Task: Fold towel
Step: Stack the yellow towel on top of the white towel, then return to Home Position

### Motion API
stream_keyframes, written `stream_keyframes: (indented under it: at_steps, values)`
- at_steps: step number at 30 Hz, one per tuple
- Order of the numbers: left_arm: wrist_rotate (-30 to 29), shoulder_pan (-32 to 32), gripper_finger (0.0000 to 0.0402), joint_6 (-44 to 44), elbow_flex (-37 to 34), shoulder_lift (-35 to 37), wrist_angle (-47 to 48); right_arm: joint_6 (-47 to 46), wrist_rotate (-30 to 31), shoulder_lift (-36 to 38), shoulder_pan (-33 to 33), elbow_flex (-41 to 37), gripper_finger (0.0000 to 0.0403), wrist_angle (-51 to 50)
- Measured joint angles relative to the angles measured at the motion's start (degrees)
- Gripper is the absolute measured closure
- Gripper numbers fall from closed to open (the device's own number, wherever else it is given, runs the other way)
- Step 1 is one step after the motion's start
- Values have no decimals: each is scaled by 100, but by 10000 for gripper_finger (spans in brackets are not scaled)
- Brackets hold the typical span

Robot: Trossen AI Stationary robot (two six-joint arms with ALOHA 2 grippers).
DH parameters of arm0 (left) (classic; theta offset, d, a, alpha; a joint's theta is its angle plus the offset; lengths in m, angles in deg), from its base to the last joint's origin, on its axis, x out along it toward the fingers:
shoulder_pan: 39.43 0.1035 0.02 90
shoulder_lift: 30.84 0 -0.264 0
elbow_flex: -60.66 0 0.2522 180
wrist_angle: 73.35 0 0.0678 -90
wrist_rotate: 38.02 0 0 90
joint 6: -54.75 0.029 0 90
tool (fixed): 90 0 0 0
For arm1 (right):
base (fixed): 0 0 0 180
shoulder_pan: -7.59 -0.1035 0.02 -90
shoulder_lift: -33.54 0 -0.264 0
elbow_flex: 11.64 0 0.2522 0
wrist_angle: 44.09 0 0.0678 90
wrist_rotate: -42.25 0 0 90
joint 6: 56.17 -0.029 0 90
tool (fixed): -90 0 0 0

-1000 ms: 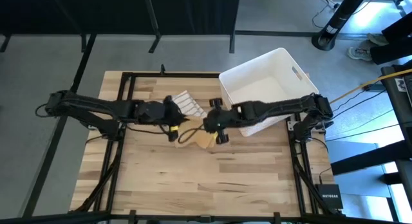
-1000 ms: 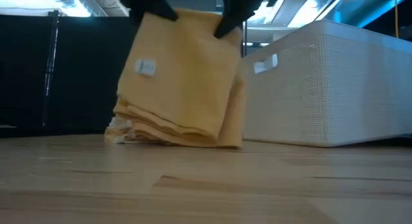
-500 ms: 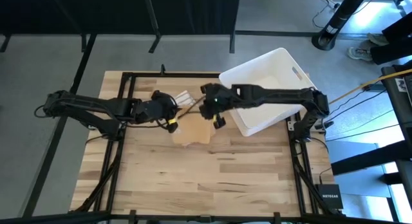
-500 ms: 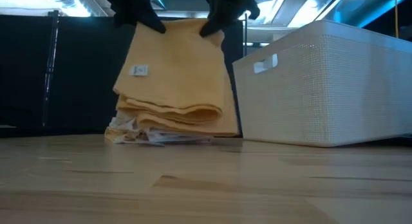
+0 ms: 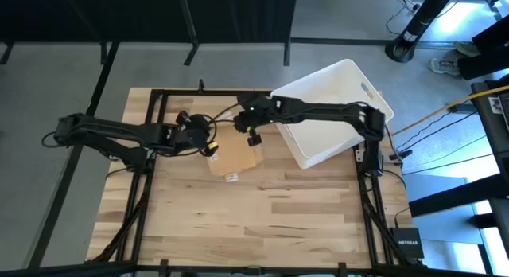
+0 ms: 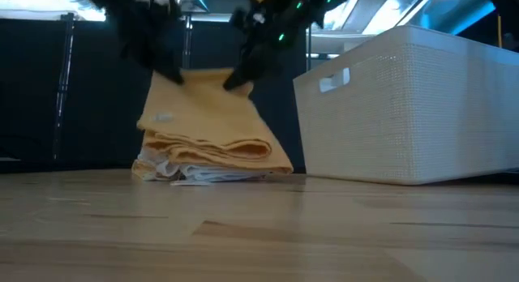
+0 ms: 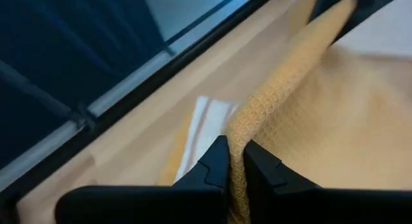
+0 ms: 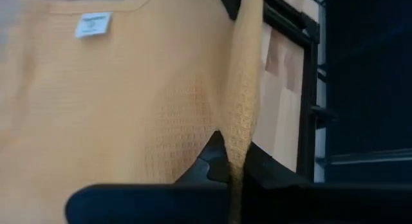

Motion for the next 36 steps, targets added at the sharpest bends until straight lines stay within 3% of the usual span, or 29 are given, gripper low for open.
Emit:
stream_keyframes:
  at_steps: [9, 16, 19, 24, 28, 36]
  values:
    - [-142, 484, 389, -49, -1528, -91, -1492, 131, 928, -879, 11, -4, 390, 1223]
    - [-44, 659, 388, 129, -1916, -95, -1766, 319, 1309, -1319, -5, -7, 382, 1575]
    - [-78, 759, 372, 121, -1937, -95, -1737, 176, 1629, -1351, 5, -7, 358, 1548]
    - [-104, 929, 308, 374, -1900, -102, -1877, 63, 2175, -1339, 25, 101, 283, 1427]
    - [347, 988, 257, 590, -1696, 18, -1889, -342, 2267, -1140, 13, 489, 227, 752]
    - [1509, 753, 209, 1122, -1082, 630, -1148, -2093, 1020, -425, -287, 1816, 190, -2522]
